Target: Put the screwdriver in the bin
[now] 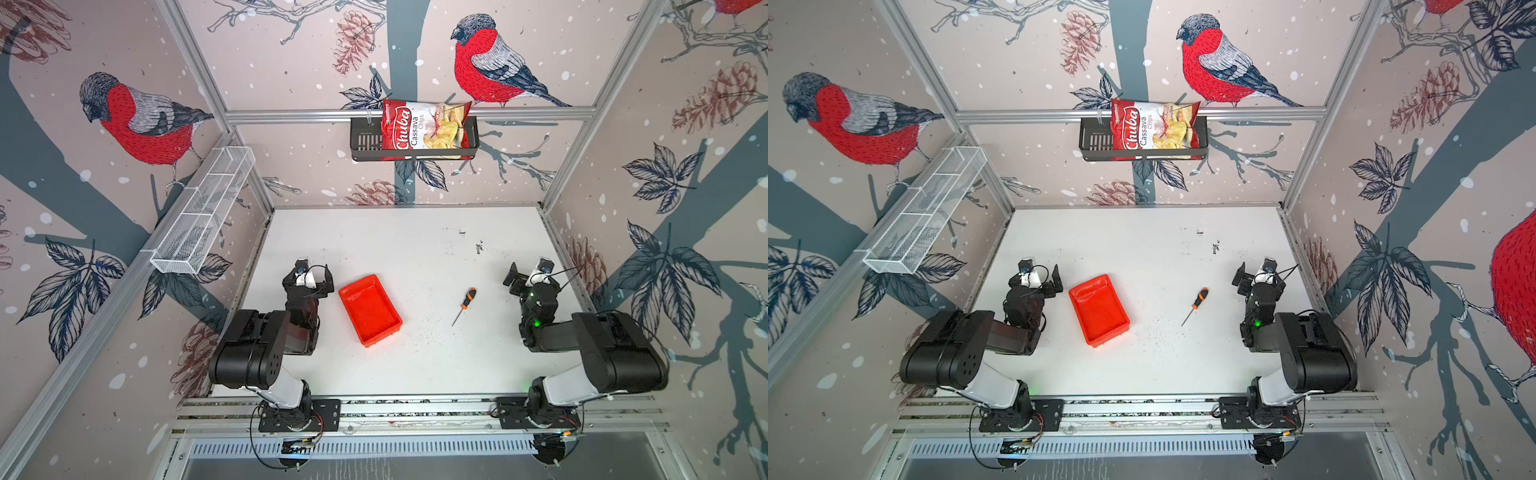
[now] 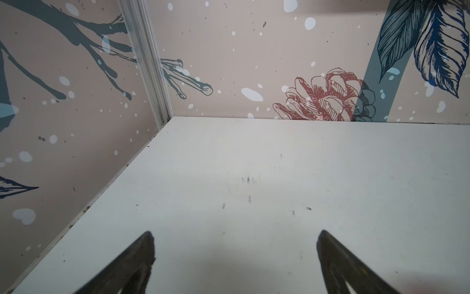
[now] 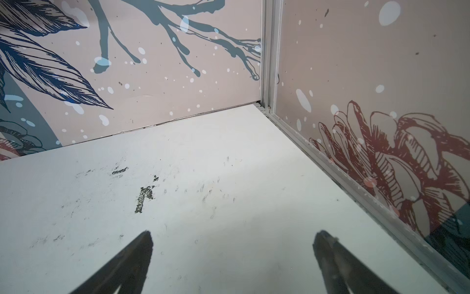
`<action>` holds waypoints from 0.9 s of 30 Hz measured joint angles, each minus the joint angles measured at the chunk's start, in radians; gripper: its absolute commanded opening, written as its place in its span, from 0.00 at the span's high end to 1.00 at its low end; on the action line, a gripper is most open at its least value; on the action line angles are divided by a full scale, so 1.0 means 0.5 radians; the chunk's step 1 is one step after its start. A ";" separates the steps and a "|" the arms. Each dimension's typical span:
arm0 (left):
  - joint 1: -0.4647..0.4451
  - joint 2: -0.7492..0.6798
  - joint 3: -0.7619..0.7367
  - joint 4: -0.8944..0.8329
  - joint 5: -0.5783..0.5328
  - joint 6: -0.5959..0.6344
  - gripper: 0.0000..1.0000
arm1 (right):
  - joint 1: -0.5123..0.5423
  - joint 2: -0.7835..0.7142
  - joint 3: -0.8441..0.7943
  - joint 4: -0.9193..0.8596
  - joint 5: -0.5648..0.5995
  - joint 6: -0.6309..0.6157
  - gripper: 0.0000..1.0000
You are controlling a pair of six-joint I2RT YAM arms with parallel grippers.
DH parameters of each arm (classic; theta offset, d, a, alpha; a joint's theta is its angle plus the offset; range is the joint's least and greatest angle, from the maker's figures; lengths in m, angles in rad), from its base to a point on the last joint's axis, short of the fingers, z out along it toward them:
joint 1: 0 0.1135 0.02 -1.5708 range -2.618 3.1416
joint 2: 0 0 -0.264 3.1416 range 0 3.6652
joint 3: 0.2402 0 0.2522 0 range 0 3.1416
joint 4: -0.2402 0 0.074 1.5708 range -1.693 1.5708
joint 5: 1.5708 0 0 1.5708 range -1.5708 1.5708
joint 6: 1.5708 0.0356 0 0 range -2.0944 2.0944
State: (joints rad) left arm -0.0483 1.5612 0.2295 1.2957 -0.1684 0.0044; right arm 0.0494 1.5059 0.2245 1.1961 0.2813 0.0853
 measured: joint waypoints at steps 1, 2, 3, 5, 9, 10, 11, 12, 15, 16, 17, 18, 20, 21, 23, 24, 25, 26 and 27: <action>0.000 0.000 0.000 0.000 0.000 0.000 0.02 | 0.000 0.000 0.000 0.000 0.000 0.000 0.00; 0.000 0.000 0.000 0.000 0.000 0.000 0.02 | 0.000 0.000 0.000 0.000 0.000 0.000 0.00; 0.000 0.000 0.000 0.000 -0.001 0.000 0.02 | 0.000 0.000 0.000 0.000 0.000 0.000 0.00; 0.000 0.000 0.000 0.000 0.000 0.000 0.02 | 0.000 0.000 0.000 0.000 0.000 0.000 0.00; 0.000 0.000 0.000 0.000 -0.001 0.000 0.02 | -0.002 0.000 0.000 0.000 0.000 0.000 0.00; 0.000 0.000 0.000 0.000 -0.001 0.000 0.02 | -0.002 0.000 0.000 0.000 0.000 0.000 0.00; 0.000 0.000 0.000 0.000 -0.001 0.000 0.02 | -0.003 0.000 0.000 0.000 0.000 0.000 0.00; 0.000 0.000 0.000 0.000 -0.001 0.000 0.02 | -0.004 0.000 0.000 0.000 0.000 0.000 0.00; 0.000 0.000 0.000 0.000 -0.001 0.000 0.02 | -0.005 0.000 0.000 0.000 0.000 0.000 0.00; 0.000 0.000 0.000 0.000 -0.001 0.000 0.02 | -0.005 0.000 0.000 0.000 -0.001 0.000 0.00; 0.000 0.000 0.000 0.000 -0.001 0.000 0.02 | -0.005 0.000 0.000 0.000 0.000 0.000 0.00; 0.000 0.000 0.000 0.000 -0.001 0.000 0.02 | -0.006 0.000 0.000 0.000 -0.001 0.000 0.00; 0.000 0.000 0.000 0.000 -0.001 0.000 0.02 | -0.006 0.000 0.000 0.000 -0.001 0.000 0.00; 0.000 0.000 0.000 0.000 -0.001 0.000 0.02 | -0.006 0.000 0.000 0.000 -0.001 0.000 0.00; 0.000 0.000 0.000 0.000 0.000 0.000 0.02 | -0.006 0.000 -0.001 0.000 -0.001 0.000 0.00; 0.000 0.000 0.000 0.000 0.000 0.000 0.02 | -0.007 -0.001 -0.001 0.000 -0.001 0.000 0.00; 0.000 -0.001 -0.002 0.002 0.000 0.000 0.02 | -0.007 -0.003 -0.002 0.000 -0.001 0.000 0.00; -0.003 -0.005 -0.005 0.001 -0.001 0.001 0.02 | -0.007 -0.009 -0.005 0.000 -0.001 0.000 0.00; -0.014 -0.020 -0.014 -0.001 -0.021 0.002 0.02 | -0.007 -0.027 -0.011 -0.005 -0.001 0.000 0.00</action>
State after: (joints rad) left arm -0.0555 1.5513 0.2222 1.2953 -0.1787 0.0055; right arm 0.0460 1.4925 0.2192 1.1934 0.2810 0.0853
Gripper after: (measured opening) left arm 0.979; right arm 0.997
